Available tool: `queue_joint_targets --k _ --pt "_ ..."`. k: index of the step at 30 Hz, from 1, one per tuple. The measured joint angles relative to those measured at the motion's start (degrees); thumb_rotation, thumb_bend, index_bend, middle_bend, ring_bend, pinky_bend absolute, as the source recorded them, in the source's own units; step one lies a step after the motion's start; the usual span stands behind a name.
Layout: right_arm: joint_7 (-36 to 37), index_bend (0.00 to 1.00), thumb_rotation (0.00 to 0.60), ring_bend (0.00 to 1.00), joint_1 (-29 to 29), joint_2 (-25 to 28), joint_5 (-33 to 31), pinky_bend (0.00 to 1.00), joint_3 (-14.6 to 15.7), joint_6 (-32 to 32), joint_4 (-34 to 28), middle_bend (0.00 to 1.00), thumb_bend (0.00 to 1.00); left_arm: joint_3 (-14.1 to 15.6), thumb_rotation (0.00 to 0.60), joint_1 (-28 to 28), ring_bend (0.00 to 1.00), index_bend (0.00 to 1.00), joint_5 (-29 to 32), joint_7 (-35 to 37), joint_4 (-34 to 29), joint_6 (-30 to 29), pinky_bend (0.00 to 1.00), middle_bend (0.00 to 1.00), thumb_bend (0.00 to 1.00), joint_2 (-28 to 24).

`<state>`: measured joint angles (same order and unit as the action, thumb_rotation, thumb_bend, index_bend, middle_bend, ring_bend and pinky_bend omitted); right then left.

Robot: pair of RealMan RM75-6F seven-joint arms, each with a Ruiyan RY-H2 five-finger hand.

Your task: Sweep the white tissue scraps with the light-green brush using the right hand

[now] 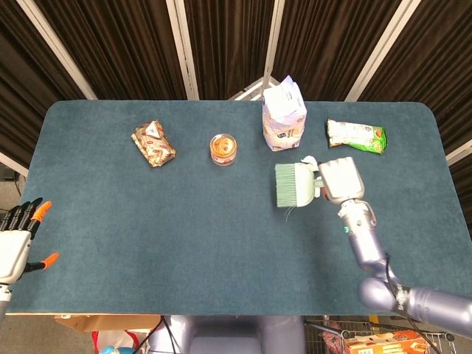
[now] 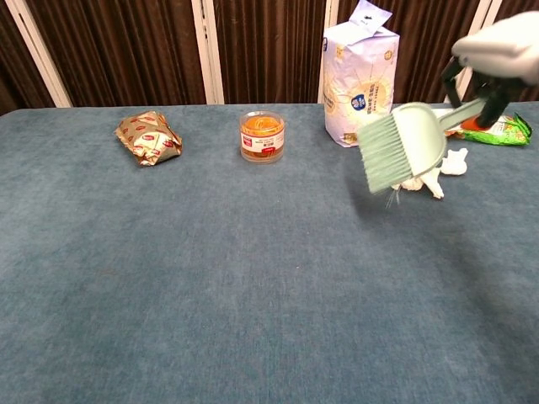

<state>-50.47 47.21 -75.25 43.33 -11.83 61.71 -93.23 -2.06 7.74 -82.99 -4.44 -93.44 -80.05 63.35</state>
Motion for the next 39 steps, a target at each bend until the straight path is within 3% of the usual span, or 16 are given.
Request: queue_joint_targets --k 11,17,23,31,39 --pt "-2.08 0.81 0.6 1.0 2.05 -6.2 -3.64 0.95 3.41 -3.2 11.5 0.98 0.57 -0.23 0.6 0.05 0.0 0.0 1.04 0.54 -0.03 0.53 0.02 0.0 0.0 -0.42" --pt "-3.98 0.81 0.6 1.0 1.44 -5.29 -4.93 0.95 4.82 -2.33 15.77 0.98 0.57 -0.1 0.6 -0.3 0.0 0.0 0.7 0.84 -0.29 -0.14 0.02 0.0 0.0 -0.67" --pt "-5.83 0.81 0.6 1.0 0.12 -1.03 -4.61 0.95 6.31 -0.38 17.77 0.98 0.57 0.17 0.6 -0.47 0.0 0.0 -0.11 0.56 -0.49 -0.68 0.02 0.0 0.0 -0.67" --pt "-2.93 0.81 0.6 1.0 -2.88 4.48 -3.13 0.95 6.31 2.5 16.54 0.98 0.57 0.31 0.6 -0.49 0.0 0.0 -0.71 -0.25 -0.63 -1.03 0.02 0.0 0.0 -0.33" --pt "6.73 0.81 0.6 1.0 -6.86 10.07 2.66 0.95 5.52 5.61 8.01 0.98 0.57 0.33 0.6 -0.44 0.0 0.0 -0.88 -0.9 -0.62 -1.13 0.02 0.0 0.0 -0.02"
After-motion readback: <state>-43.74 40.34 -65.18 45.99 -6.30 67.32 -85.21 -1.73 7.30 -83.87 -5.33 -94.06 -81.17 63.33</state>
